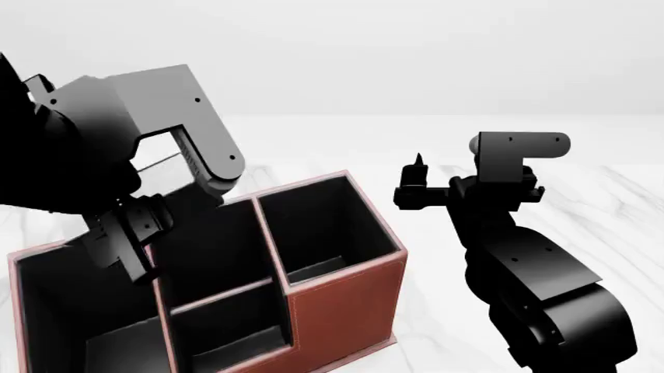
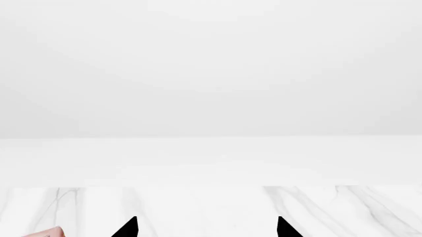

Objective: Pick up the book and place it in the front compartment of the caddy.

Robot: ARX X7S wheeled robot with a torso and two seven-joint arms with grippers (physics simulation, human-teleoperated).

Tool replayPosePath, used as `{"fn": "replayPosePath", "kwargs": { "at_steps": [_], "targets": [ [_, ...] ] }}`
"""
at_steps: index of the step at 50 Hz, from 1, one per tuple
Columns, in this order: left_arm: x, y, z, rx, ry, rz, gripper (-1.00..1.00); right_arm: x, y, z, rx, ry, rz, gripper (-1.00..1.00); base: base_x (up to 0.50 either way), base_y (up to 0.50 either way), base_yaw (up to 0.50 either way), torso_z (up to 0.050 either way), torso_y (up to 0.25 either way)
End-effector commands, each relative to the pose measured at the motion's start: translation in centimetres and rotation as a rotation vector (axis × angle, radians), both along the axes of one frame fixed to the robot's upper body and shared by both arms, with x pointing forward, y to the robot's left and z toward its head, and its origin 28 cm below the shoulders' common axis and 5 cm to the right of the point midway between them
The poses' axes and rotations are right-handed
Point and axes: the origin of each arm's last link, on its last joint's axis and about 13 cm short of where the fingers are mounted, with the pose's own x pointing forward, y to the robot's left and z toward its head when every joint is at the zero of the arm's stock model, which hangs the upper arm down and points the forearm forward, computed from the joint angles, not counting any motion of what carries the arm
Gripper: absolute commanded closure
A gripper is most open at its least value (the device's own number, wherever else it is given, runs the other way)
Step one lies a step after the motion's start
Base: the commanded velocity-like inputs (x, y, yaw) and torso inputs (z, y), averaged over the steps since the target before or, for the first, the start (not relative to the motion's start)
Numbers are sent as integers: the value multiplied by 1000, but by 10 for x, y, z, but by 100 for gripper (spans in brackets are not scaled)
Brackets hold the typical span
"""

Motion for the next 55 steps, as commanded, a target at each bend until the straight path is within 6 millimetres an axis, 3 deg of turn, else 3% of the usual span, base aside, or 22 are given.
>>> {"fn": "replayPosePath", "kwargs": {
  "at_steps": [1,20,28,35,55],
  "targets": [
    [31,11,36,80,-89,-14,100,1,0,0,-2,-1,-2,-100,0,0,0,0,0],
    [38,-4,74,59,-96,-86,100,1,1,0,-4,3,-1,-100,0,0,0,0,1],
    [50,-7,70,60,-87,-86,100,3,2,-2,-10,5,-11,-100,0,0,0,0,1],
    [60,-4,76,184,-153,-5,100,3,2,-2,-7,-1,-10,-100,0,0,0,0,1],
    [60,-7,71,-15,3,-46,100,6,4,-3,-23,11,-19,-100,0,0,0,0,1]
  ]
}}
